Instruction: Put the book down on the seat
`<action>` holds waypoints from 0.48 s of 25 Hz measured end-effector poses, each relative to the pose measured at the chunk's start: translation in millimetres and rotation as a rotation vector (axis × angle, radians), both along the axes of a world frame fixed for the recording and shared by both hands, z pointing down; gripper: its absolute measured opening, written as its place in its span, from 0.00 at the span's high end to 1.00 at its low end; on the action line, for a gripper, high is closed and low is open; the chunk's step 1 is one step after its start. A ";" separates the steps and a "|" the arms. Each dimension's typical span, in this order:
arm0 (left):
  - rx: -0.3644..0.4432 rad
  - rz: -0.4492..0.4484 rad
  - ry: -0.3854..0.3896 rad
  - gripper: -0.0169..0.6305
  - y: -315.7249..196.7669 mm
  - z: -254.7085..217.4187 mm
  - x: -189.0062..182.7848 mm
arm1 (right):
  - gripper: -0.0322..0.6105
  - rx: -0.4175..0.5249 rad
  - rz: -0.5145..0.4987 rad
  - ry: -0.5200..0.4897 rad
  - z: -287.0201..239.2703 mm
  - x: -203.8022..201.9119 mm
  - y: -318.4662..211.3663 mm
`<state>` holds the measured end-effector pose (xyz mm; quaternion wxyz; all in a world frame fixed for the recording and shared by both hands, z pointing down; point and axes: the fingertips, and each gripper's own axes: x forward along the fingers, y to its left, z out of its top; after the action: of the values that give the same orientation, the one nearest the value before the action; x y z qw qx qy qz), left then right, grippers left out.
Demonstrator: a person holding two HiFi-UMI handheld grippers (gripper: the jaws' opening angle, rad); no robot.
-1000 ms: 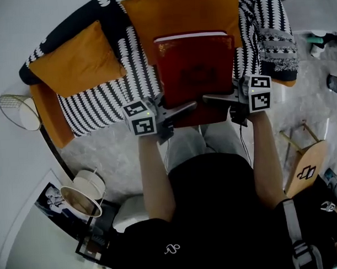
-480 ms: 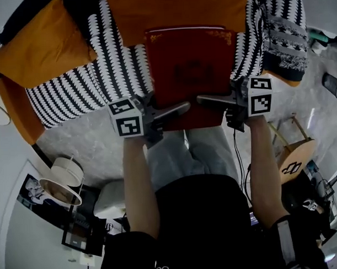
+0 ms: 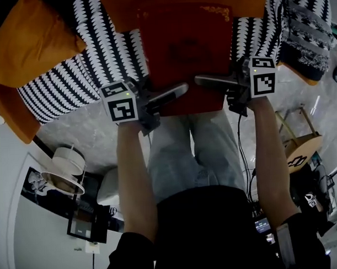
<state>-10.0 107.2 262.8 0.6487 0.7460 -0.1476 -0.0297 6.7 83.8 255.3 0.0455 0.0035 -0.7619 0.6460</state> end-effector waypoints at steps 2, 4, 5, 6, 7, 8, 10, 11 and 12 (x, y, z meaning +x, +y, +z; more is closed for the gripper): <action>-0.007 -0.005 0.004 0.63 -5.1 16.1 -2.4 | 0.58 -0.006 -0.006 0.004 16.5 -2.8 -5.0; -0.015 -0.015 0.008 0.63 -8.4 33.2 -5.9 | 0.58 -0.013 -0.015 0.008 33.7 -7.2 -8.8; -0.023 -0.022 0.010 0.63 -9.2 42.0 -7.8 | 0.58 -0.021 -0.022 0.010 42.7 -9.3 -9.8; -0.033 -0.028 0.012 0.63 -10.1 50.6 -9.2 | 0.58 -0.031 -0.028 0.011 51.4 -10.6 -10.7; -0.043 -0.032 0.014 0.63 -11.1 58.4 -9.7 | 0.58 -0.041 -0.034 0.013 59.1 -10.8 -11.9; -0.052 -0.034 0.016 0.63 -12.1 65.0 -8.9 | 0.58 -0.048 -0.038 0.014 65.6 -9.8 -12.9; -0.060 -0.031 0.022 0.63 -12.6 75.0 -4.6 | 0.58 -0.053 -0.037 0.019 75.4 -5.5 -13.3; -0.061 -0.026 0.024 0.62 -11.5 79.3 -2.3 | 0.58 -0.053 -0.033 0.021 79.6 -3.4 -12.4; -0.060 -0.021 0.024 0.62 -10.3 83.7 -0.8 | 0.58 -0.052 -0.028 0.022 83.8 -2.1 -11.4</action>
<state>-10.8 96.9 346.6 0.6723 0.7241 -0.1482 -0.0411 4.6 72.4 339.1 0.0629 -0.0013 -0.7444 0.6647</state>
